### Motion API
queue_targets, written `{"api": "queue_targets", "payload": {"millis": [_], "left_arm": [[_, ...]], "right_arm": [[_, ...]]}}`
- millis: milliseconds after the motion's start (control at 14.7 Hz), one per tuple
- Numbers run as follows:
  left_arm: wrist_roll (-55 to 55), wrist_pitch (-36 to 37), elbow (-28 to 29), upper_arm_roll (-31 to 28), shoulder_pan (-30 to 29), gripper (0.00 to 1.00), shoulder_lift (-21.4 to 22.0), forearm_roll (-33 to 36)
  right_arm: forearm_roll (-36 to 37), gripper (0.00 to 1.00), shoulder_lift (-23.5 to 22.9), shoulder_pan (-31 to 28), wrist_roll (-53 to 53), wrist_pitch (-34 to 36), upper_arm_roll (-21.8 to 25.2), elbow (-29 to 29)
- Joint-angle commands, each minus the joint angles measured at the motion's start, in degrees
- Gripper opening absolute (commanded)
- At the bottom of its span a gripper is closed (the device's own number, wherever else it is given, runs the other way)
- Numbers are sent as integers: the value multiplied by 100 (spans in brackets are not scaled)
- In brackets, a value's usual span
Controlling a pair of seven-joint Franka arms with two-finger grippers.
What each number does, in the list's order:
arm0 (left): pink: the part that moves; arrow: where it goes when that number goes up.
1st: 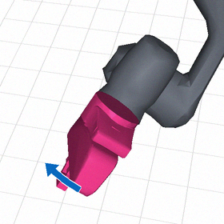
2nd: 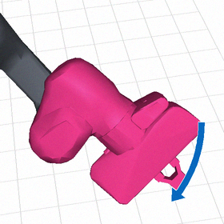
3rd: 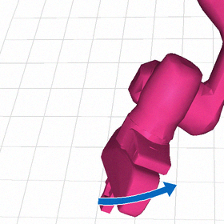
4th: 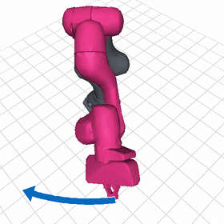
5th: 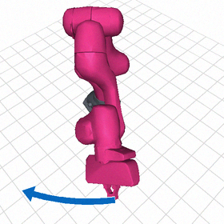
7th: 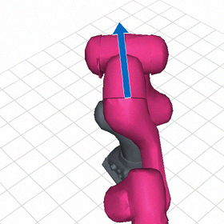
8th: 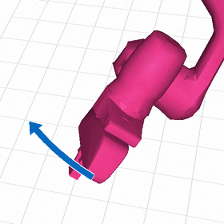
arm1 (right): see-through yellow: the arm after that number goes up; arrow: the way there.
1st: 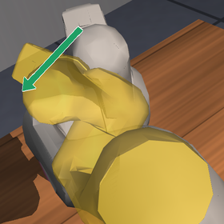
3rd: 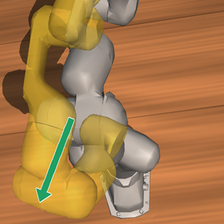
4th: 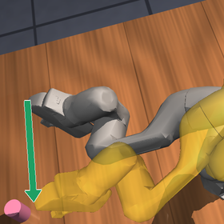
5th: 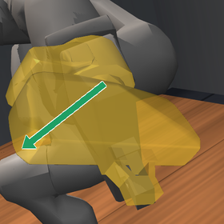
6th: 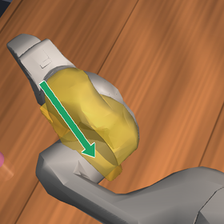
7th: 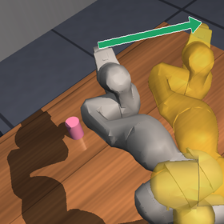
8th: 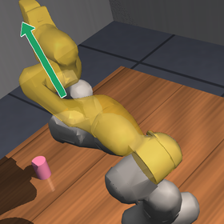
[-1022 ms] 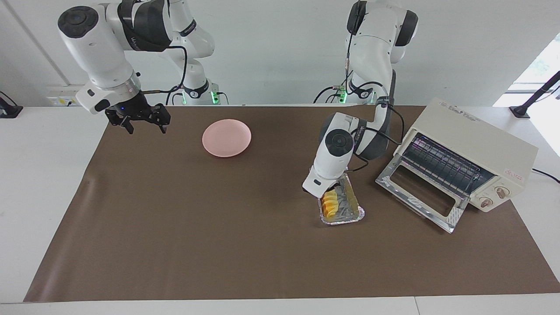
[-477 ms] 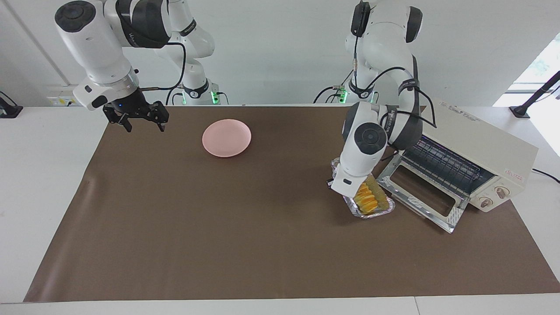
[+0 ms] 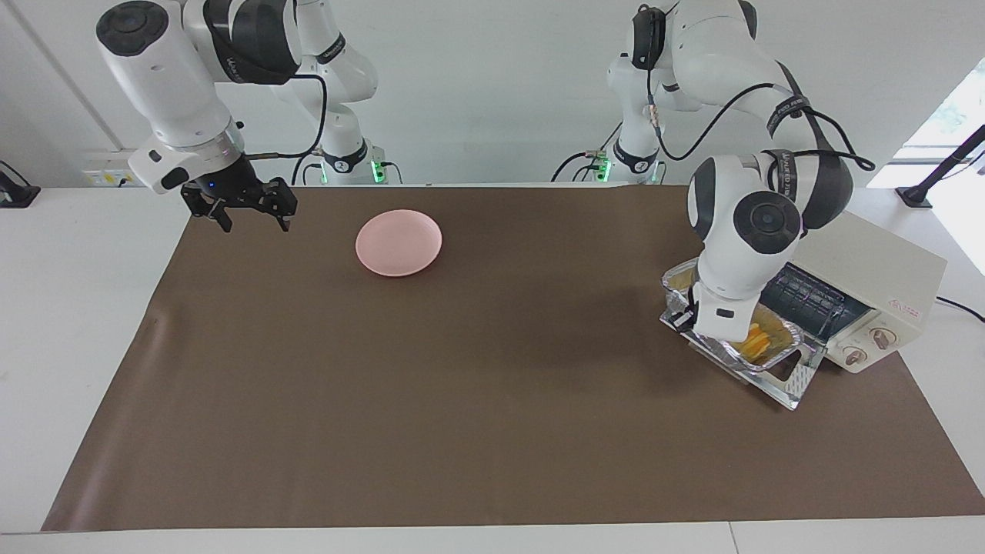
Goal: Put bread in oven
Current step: 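Grasp the foil tray with the left gripper and lift it toward the oven, then lower the foil tray into the oven and open the left gripper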
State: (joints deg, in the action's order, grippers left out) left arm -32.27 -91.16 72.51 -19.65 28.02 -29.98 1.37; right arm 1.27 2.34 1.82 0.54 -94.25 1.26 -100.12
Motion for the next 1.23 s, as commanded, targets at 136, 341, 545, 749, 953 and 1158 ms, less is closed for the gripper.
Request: {"api": "queue_targets", "payload": {"millis": [136, 341, 545, 749, 953, 1158], "left_arm": [[-43, -182, 157, -100, -173, 0, 97, 153], [-104, -297, 648, -109, -392, 0, 299, 39], [-342, -412, 764, -109, -779, 0, 335, -496], [-359, -420, 878, -109, -832, 0, 274, -515], [-359, -412, 1098, -118, -929, 0, 169, -410], [-359, -228, 1098, -144, -999, 0, 107, -366]], "right_arm": [[-4, 100, 56, -94, -124, 82, -47, -16], [-4, 100, 56, -94, -124, 82, -47, -16], [-4, 100, 56, -94, -124, 82, -47, -16], [-4, 100, 56, -94, -124, 82, -47, -16], [-4, 100, 56, -94, -124, 82, -47, -16], [-4, 100, 56, -94, -124, 82, -47, -16]]}}
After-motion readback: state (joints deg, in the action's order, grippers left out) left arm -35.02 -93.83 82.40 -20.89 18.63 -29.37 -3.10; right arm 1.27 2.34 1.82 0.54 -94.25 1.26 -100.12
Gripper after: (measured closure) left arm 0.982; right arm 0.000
